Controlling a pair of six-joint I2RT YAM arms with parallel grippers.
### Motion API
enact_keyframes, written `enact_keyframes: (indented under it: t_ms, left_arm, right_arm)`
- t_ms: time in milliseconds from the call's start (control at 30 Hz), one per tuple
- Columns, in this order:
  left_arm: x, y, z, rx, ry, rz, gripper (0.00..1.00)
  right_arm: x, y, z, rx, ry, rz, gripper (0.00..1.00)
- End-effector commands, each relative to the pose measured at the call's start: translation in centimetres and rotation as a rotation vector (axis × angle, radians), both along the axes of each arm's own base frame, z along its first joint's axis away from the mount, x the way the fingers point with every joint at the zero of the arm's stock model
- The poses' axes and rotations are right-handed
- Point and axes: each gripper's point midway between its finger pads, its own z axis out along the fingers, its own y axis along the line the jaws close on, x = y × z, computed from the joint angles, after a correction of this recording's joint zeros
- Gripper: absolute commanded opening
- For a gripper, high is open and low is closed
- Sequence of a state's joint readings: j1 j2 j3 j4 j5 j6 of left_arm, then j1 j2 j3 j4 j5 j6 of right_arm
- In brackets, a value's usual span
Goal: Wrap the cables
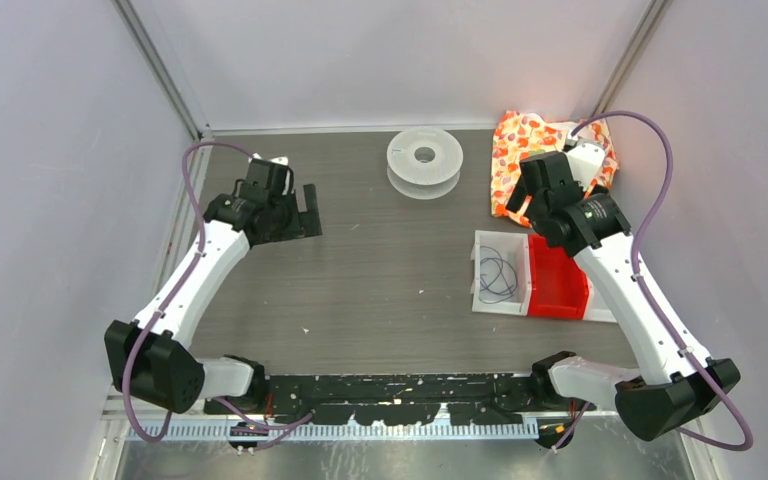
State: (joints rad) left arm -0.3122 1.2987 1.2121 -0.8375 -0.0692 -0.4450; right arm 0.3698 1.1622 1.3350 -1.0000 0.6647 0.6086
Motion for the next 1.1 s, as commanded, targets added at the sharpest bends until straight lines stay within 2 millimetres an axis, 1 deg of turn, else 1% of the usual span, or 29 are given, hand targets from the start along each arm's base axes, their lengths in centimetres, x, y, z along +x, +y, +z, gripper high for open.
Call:
enact_keyframes:
  t_ms: [0,167,267,333,400,467,533,567,667,767,800,933,1000,1067]
  left_arm:
    - [0.7,-0.2,1.2,-0.018,-0.065,-0.004,1.00]
    - [0.4,-0.7,0.7,-0.024,-0.035,-0.041,1.00]
    - [-0.1,-2.0,0.3,-0.080,-0.008,-0.096,1.00]
    - [-0.7,-3.5,0.0,-0.148,0.007,-0.155,1.00]
    - [-1.4,-4.5,-0.6,-0.182,0.028,-0.187,1.00]
    - [-2.2,-5.4,-1.1,-0.194,0.044,-0.207,1.00]
    - [-2.7,-6.2,-1.6,-0.200,0.056,-0.226,1.00]
    - [-3.0,-6.8,-1.8,-0.205,0.058,-0.239,1.00]
    - [-3.0,-7.7,-1.8,-0.236,0.060,-0.251,1.00]
    - [-2.4,-8.0,-1.3,-0.242,0.052,-0.251,1.00]
    - [-2.1,-8.0,-1.3,-0.235,0.050,-0.245,1.00]
    - [-1.8,-8.3,-1.2,-0.236,0.057,-0.247,1.00]
    - [-1.7,-8.3,-1.3,-0.235,0.063,-0.247,1.00]
    - [-1.7,-8.4,-1.3,-0.233,0.062,-0.247,1.00]
  right_arm:
    - [0.4,0.0,0.8,0.015,-0.046,-0.014,1.00]
    - [0.0,0.4,0.3,0.033,-0.028,0.016,1.00]
    - [-1.0,0.8,-0.5,0.060,0.011,0.035,1.00]
    - [-1.8,1.5,-1.5,0.098,0.050,0.065,1.00]
    - [-2.9,2.3,-2.6,0.147,0.086,0.082,1.00]
    - [-4.2,2.8,-3.9,0.204,0.115,0.070,1.00]
    - [-5.8,3.0,-5.1,0.274,0.120,0.016,1.00]
    - [-6.6,3.4,-5.8,0.328,0.118,-0.011,1.00]
    - [-8.3,4.3,-7.7,0.466,0.112,-0.090,1.00]
    - [-9.2,4.7,-9.3,0.571,0.099,-0.177,0.99]
    - [-9.5,4.7,-10.4,0.592,0.103,-0.204,0.97]
    - [-9.0,6.6,-13.1,0.713,0.119,-0.235,0.83]
    - [-8.8,7.5,-14.2,0.775,0.137,-0.269,0.76]
    - [-8.3,8.2,-14.8,0.823,0.128,-0.283,0.71]
